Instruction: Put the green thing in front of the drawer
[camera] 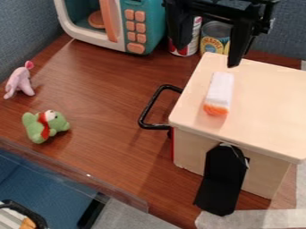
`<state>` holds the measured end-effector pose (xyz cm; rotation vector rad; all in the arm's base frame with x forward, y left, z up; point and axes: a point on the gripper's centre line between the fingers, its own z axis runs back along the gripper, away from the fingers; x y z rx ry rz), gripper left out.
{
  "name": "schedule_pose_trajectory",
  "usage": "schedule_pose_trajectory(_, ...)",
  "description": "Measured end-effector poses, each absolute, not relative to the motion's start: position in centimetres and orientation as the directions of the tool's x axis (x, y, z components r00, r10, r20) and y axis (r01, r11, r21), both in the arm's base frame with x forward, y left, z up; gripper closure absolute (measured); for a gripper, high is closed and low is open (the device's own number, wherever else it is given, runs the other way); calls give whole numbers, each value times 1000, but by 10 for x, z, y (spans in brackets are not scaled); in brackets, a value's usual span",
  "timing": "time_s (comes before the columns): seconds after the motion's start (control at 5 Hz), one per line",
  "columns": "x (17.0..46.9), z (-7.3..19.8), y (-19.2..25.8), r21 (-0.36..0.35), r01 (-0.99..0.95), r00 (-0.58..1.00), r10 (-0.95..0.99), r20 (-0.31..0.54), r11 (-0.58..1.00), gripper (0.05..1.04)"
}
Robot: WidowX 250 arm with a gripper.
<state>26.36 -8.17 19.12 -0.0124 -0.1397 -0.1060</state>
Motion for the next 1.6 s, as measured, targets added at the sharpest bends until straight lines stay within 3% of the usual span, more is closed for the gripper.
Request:
schedule_pose_trajectory(0.2,262,182,-81,5,111,988,-111,107,994,83)
schedule_pose_trajectory(0.4,252,177,-26,67,-2,996,-4,90,998,83)
schedule_pose_trajectory(0.6,238,184,15,91,-20,989,7,147,996,83)
schedule_pose_trajectory(0.8,214,169,57,125,4,987,-24,161,992,83)
schedule_pose_trajectory(1.0,199,125,89,109,32,997,-39,64,994,83)
schedule_pose_trajectory(1.2,197,91,111,75,54,997,-58,47,996,83)
schedule_pose_trajectory(1.4,196,59,133,30,85,992,-88,90,996,83)
schedule_pose_trajectory(1.6,199,46,142,38,103,990,-106,91,994,83)
